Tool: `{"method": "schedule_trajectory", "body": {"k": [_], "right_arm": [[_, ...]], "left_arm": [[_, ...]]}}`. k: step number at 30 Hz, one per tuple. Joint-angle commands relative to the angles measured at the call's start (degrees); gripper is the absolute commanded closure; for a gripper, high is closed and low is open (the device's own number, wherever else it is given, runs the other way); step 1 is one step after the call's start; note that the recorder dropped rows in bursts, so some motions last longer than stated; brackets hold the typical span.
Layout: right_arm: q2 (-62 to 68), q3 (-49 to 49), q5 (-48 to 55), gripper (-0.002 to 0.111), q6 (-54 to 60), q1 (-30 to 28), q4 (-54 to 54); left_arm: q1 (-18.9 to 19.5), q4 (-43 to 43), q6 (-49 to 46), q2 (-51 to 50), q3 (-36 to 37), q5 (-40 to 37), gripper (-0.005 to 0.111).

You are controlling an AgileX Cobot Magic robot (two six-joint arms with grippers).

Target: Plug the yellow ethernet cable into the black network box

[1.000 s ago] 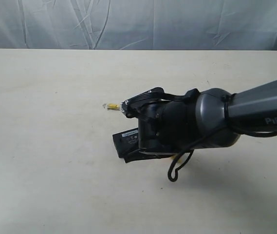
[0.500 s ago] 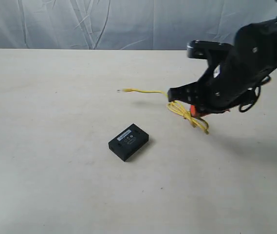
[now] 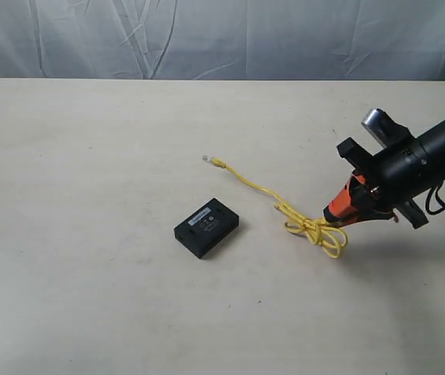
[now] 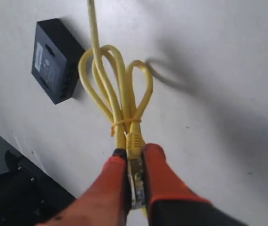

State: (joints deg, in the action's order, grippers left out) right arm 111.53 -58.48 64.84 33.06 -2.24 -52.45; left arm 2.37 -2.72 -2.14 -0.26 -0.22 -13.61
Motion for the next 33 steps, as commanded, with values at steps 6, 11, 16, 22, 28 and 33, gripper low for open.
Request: {"method": "schedule_trajectory", "body": {"k": [6, 11, 16, 22, 28, 33], "right_arm": [[2.0, 0.0, -5.9, 0.102, 0.7, 0.0, 2.9], [2.0, 0.0, -10.3, 0.065, -0.4, 0.0, 5.8], [2.0, 0.0, -14.8, 0.049, -0.4, 0.0, 5.8], [-1.4, -0.1, -22.2, 0.049, -0.4, 0.0, 5.9], [-9.3, -0.1, -24.7, 0.061, 0.2, 1.2, 5.7], [-11.9, -0.2, -27.3, 0.073, 2.4, 8.3, 5.6]], "left_arm": [[0.1, 0.0, 0.0, 0.3, 0.2, 0.3, 0.107], [0.1, 0.0, 0.0, 0.3, 0.2, 0.3, 0.107], [0.1, 0.0, 0.0, 0.3, 0.2, 0.3, 0.107], [0.1, 0.0, 0.0, 0.3, 0.2, 0.3, 0.107], [0.1, 0.0, 0.0, 0.3, 0.2, 0.3, 0.107], [0.1, 0.0, 0.0, 0.3, 0.2, 0.3, 0.107]]}}
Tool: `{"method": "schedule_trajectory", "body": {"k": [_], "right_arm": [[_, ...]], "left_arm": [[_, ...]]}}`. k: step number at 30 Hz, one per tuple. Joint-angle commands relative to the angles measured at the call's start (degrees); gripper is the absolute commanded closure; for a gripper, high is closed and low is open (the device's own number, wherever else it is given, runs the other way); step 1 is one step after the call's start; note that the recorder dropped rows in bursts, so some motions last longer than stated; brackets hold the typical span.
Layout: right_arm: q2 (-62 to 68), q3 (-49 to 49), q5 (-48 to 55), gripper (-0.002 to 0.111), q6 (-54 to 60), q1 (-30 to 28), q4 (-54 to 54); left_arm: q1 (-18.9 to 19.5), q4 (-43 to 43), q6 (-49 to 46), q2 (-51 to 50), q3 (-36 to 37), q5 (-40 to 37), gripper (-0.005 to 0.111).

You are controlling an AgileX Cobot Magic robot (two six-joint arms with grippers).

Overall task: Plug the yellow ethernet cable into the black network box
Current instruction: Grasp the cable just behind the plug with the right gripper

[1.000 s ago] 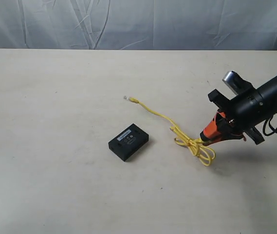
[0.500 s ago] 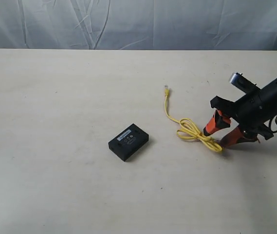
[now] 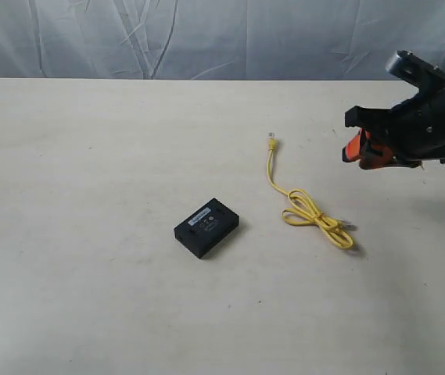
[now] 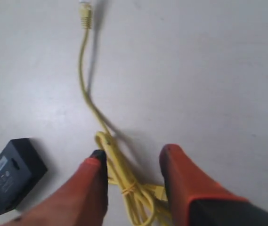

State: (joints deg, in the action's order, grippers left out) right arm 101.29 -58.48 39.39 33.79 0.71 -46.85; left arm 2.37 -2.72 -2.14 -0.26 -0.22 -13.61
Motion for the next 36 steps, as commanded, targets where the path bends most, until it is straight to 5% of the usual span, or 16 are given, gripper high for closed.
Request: {"method": "schedule_trajectory", "body": {"k": [1, 5, 10, 17, 31, 33, 36], "right_arm": [[-1.7, -0.3, -2.5, 0.073, 1.6, 7.4, 0.1], [-0.7, -3.8, -6.1, 0.073, -6.7, 14.8, 8.6], [8.6, -20.2, -1.8, 0.073, -41.9, 23.3, 41.4], [21.6, -30.8, -1.6, 0.073, -45.7, 24.8, 43.0], [27.6, -31.0, -4.7, 0.073, -54.1, 24.8, 47.8], [27.6, -31.0, -4.3, 0.078, -54.1, 24.8, 47.8], [27.6, -31.0, -3.6, 0.102, -54.1, 24.8, 48.0]], "left_arm": [[0.1, 0.0, 0.0, 0.3, 0.2, 0.3, 0.107], [0.1, 0.0, 0.0, 0.3, 0.2, 0.3, 0.107], [0.1, 0.0, 0.0, 0.3, 0.2, 0.3, 0.107], [0.1, 0.0, 0.0, 0.3, 0.2, 0.3, 0.107], [0.1, 0.0, 0.0, 0.3, 0.2, 0.3, 0.107], [0.1, 0.0, 0.0, 0.3, 0.2, 0.5, 0.107], [0.1, 0.0, 0.0, 0.3, 0.2, 1.7, 0.107]]}}
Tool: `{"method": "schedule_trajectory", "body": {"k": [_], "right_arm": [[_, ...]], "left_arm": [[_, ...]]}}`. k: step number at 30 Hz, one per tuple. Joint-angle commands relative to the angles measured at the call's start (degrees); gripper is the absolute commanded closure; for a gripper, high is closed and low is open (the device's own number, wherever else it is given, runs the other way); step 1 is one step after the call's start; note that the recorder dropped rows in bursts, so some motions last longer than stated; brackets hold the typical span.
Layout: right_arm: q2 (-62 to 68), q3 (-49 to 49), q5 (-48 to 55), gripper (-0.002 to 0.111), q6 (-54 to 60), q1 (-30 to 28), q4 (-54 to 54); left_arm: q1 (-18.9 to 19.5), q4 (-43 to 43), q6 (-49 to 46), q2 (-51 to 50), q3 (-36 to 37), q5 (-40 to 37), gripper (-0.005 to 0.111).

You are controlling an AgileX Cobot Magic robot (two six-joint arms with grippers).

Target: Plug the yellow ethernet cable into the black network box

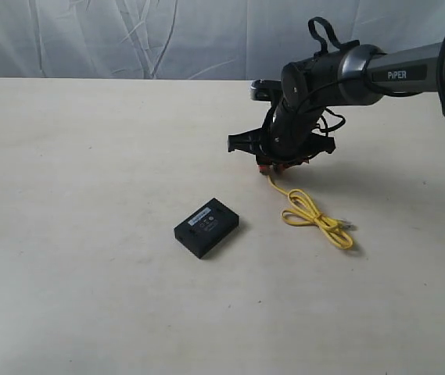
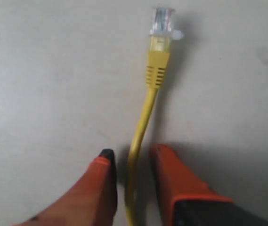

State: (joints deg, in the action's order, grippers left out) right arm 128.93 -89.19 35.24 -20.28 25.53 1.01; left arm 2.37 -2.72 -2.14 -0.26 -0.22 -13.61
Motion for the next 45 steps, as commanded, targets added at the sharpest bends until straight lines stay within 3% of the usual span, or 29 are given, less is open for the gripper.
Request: {"method": "schedule_trajectory", "body": {"k": [1, 7, 20, 31, 45], "right_arm": [[0.0, -0.3, 0.7, 0.109, 0.0, 0.0, 0.2], [-1.6, -0.3, 4.1, 0.108, 1.9, -0.1, 0.2], [-11.3, 1.3, 19.5, 0.109, 21.2, -0.4, 1.2], [-22.0, 13.5, 14.0, 0.109, 22.4, 0.3, 1.5], [-22.9, 14.7, 13.9, 0.109, 23.6, 0.6, 1.6]], "left_arm": [[0.1, 0.0, 0.0, 0.3, 0.2, 1.8, 0.107], [0.1, 0.0, 0.0, 0.3, 0.2, 1.8, 0.107], [0.1, 0.0, 0.0, 0.3, 0.2, 1.8, 0.107], [0.1, 0.0, 0.0, 0.3, 0.2, 1.8, 0.107], [0.1, 0.0, 0.0, 0.3, 0.2, 1.8, 0.107]]}}
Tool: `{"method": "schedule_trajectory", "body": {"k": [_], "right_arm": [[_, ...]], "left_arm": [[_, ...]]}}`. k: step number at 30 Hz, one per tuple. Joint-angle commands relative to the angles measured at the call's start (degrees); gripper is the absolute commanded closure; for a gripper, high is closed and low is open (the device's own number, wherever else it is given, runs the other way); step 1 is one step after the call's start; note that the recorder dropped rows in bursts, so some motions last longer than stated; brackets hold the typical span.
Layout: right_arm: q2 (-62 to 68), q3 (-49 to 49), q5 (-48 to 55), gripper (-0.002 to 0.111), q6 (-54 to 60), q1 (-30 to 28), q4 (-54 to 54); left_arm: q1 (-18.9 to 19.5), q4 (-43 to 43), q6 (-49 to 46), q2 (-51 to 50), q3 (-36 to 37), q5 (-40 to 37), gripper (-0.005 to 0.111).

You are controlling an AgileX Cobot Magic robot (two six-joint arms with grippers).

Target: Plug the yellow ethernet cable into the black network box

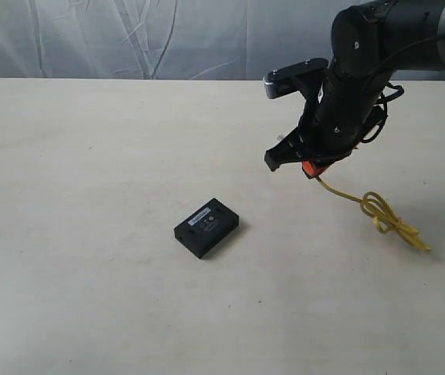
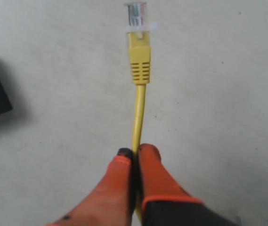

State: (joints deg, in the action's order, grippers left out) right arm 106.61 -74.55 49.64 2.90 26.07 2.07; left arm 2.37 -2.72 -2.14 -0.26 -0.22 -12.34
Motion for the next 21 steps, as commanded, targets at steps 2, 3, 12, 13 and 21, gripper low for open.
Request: {"method": "schedule_trajectory", "body": {"k": [2, 3, 12, 13, 21], "right_arm": [[-0.6, 0.1, -0.5, 0.109, 0.4, 0.0, 0.6], [-0.6, 0.1, -0.5, 0.109, 0.4, 0.0, 0.6], [-0.6, 2.6, -1.0, 0.109, 0.4, 0.0, 0.3], [-0.6, 3.1, -1.6, 0.109, 0.4, 0.0, 0.3], [-0.6, 4.2, -3.9, 0.109, 1.5, 0.8, 0.2]], "left_arm": [[0.1, 0.0, 0.0, 0.3, 0.2, 0.6, 0.107], [0.1, 0.0, 0.0, 0.3, 0.2, 0.6, 0.107], [0.1, 2.0, 0.0, 0.3, 0.2, 3.5, 0.107], [0.1, 2.0, 0.0, 0.3, 0.2, 5.1, 0.107], [0.1, 2.0, 0.0, 0.3, 0.2, 19.8, 0.107]]}}
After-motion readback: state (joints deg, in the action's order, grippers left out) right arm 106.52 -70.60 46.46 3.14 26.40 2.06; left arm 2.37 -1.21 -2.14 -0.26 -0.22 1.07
